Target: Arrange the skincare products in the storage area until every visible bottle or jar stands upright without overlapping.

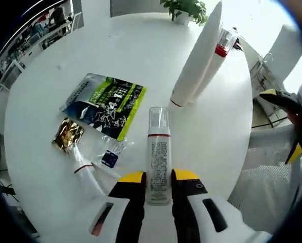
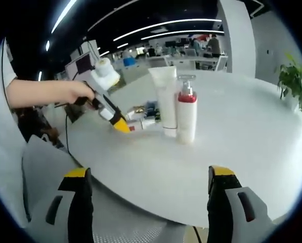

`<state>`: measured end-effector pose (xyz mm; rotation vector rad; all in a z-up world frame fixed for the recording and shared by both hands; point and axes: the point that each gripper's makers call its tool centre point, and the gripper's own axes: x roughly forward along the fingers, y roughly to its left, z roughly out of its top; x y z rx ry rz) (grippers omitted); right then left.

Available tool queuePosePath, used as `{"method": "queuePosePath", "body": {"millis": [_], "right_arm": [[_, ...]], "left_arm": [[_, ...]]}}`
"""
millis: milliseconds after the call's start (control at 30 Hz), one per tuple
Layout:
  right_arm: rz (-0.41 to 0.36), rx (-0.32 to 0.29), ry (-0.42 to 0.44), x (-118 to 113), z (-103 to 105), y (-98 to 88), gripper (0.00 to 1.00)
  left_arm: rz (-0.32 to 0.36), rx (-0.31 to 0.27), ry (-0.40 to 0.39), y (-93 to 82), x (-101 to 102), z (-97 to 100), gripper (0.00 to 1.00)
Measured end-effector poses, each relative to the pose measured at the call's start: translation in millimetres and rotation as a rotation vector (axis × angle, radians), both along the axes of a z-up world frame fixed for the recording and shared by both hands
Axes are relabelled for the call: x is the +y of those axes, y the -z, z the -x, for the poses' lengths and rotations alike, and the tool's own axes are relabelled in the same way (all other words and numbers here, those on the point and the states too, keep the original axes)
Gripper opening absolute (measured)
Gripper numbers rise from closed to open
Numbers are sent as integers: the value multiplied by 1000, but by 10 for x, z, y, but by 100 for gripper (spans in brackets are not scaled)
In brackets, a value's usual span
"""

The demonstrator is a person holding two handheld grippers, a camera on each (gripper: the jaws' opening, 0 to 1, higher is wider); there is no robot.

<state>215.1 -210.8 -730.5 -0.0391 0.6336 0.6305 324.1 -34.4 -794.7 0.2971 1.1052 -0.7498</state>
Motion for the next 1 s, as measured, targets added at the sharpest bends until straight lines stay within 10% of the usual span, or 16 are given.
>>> {"method": "queuePosePath", "body": {"millis": [467,1000], "right_arm": [[-3,-14,-10,16,7,-29,94],[-19,-59,-68,141,57,-148,89]], "left_arm": [[292,-61,-79,-632,-121,375,22],[446,-119,-124,-988,-70,600,21]]}}
